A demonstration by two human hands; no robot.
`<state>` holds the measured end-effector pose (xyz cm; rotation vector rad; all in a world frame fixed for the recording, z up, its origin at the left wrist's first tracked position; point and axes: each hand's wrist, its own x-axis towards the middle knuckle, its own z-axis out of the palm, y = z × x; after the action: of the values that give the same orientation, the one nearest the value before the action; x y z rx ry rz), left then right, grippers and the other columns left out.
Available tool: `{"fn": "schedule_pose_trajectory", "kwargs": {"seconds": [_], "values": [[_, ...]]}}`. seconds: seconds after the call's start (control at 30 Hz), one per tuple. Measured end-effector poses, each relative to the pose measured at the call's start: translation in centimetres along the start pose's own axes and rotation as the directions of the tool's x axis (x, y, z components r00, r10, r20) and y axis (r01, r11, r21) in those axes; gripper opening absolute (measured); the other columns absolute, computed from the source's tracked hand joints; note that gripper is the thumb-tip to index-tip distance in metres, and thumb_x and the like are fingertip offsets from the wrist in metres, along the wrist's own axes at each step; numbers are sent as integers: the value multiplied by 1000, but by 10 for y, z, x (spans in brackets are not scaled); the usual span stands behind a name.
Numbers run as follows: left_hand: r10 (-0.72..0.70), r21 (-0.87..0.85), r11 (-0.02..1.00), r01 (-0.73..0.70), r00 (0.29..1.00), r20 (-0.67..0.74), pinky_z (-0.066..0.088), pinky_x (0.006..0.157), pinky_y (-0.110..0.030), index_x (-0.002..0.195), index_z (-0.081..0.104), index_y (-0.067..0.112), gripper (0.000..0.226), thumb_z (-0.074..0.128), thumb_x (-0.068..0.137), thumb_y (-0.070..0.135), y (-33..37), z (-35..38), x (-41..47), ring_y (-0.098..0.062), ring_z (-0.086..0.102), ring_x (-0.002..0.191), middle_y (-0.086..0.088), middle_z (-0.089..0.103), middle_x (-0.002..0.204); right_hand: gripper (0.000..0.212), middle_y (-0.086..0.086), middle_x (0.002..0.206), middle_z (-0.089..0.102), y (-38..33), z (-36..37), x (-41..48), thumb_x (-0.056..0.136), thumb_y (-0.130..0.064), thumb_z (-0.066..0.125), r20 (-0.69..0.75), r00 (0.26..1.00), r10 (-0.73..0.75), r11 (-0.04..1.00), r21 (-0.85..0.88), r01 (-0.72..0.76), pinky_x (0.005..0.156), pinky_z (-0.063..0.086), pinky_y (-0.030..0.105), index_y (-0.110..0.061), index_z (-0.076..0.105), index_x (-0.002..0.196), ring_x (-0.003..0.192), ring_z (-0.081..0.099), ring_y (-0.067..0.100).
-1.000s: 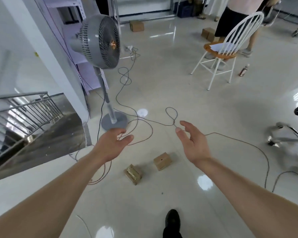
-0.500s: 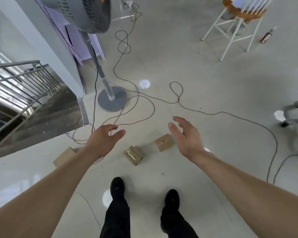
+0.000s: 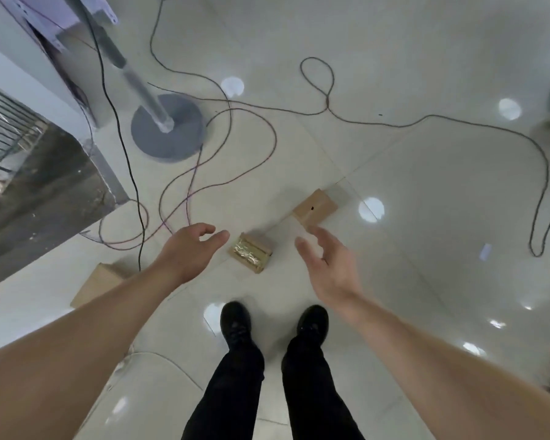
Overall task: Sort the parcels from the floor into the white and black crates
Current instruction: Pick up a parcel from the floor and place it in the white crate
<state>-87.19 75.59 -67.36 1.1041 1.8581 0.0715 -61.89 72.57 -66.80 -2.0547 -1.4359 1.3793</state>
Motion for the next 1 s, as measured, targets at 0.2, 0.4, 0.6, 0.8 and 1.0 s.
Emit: {"fn": "schedule_pose_trajectory", "kwargs": {"seconds": [0.2, 0.4, 0.6, 0.8, 1.0], "values": [[-17, 27, 1000, 15, 997, 73, 35, 114, -39, 145, 51, 19, 57, 53, 98, 52, -48, 73, 89, -21, 45, 138, 1, 48, 152, 92, -3, 148, 56, 77, 76, 66, 79, -78, 35, 44, 995, 87, 996, 1, -87, 116, 38, 41, -23, 47, 151, 141, 46, 14], [-77, 53, 996, 72, 993, 93, 31, 107, -32, 150, 44, 16, 61, 54, 99, 47, -113, 146, 185, -21, 41, 142, 0, 43, 156, 62, -1, 155, 49, 167, 162, 136, 102, -51, 50, 149, 976, 157, 987, 22, -162, 117, 34, 37, -22, 39, 156, 144, 42, 16], [-95, 24, 995, 94, 995, 40, 33, 104, -33, 151, 41, 15, 59, 53, 99, 40, -167, 200, 262, -23, 42, 140, -3, 39, 157, 64, 2, 151, 51, 227, 242, 192, 102, -46, 52, 213, 952, 219, 972, 35, -231, 101, 34, 26, -21, 32, 158, 140, 45, 19], [-94, -20, 995, 95, 994, 47, 39, 83, -33, 122, 59, 21, 33, 53, 92, 34, -197, 232, 299, -23, 57, 106, 6, 63, 108, 40, -29, 93, 48, 257, 286, 222, 101, -36, 57, 229, 930, 288, 943, 104, -317, 75, 38, 17, -35, 45, 139, 89, 56, -3], [-63, -67, 995, 68, 995, 80, 45, 68, -34, 102, 66, 29, 34, 43, 81, 42, -203, 243, 291, -30, 60, 81, -8, 66, 84, 26, -15, 92, 74, 270, 291, 230, 93, -44, 53, 110, 943, 314, 910, 249, -332, 71, 50, 20, -41, 64, 117, 84, 67, 1]]}}
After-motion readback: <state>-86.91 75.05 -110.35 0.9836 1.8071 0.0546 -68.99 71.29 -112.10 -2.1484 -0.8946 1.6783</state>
